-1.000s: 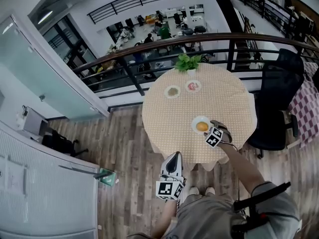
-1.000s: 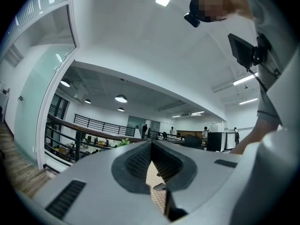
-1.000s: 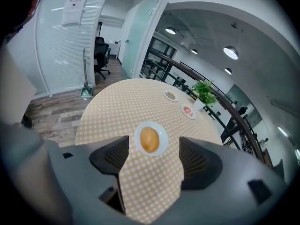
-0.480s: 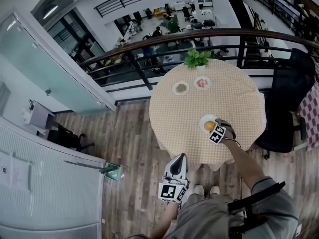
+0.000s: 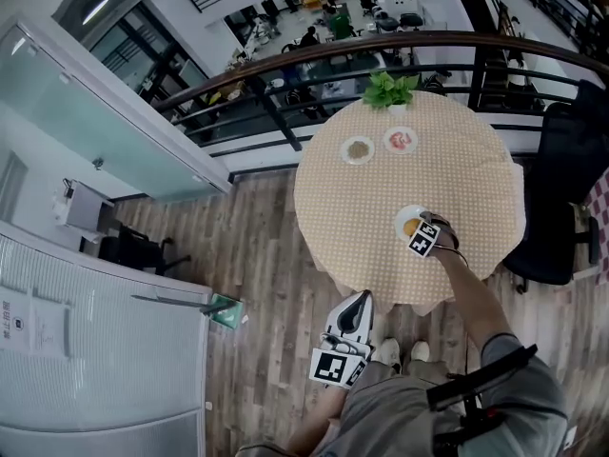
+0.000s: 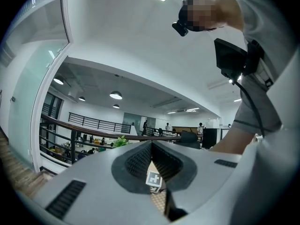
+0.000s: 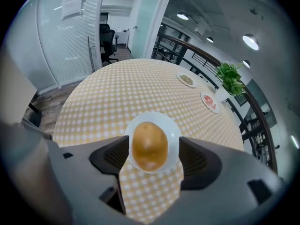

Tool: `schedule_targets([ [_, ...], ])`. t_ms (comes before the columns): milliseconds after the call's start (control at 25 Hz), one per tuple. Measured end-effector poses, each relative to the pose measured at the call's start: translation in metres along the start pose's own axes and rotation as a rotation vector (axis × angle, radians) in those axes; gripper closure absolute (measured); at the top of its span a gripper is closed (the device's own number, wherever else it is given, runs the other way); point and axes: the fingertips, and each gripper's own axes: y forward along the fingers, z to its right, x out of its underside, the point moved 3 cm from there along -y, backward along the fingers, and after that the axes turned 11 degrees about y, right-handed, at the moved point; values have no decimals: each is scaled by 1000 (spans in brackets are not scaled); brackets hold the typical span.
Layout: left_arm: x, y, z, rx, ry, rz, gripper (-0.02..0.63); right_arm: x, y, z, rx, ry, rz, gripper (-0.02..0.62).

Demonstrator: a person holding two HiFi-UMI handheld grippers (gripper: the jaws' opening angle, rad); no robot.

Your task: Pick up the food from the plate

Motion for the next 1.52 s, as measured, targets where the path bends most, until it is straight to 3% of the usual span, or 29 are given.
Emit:
schedule_targets([
  [400, 10, -2, -5, 6, 6, -45, 595, 10, 35, 3, -47, 2, -61, 278],
  [680, 22, -4, -9, -2, 9, -78, 596, -1, 40, 5, -82, 12, -40, 278],
  [1040, 19, -6, -4, 4, 8, -78, 596, 2, 38, 11, -152, 94, -75, 276],
  [1240, 25, -9, -2, 4, 8, -85, 596, -2, 42, 11, -171, 55, -132, 278],
  [1520, 24, -10, -1, -6, 6, -85, 596, 2, 38, 15, -164, 142, -123, 276],
])
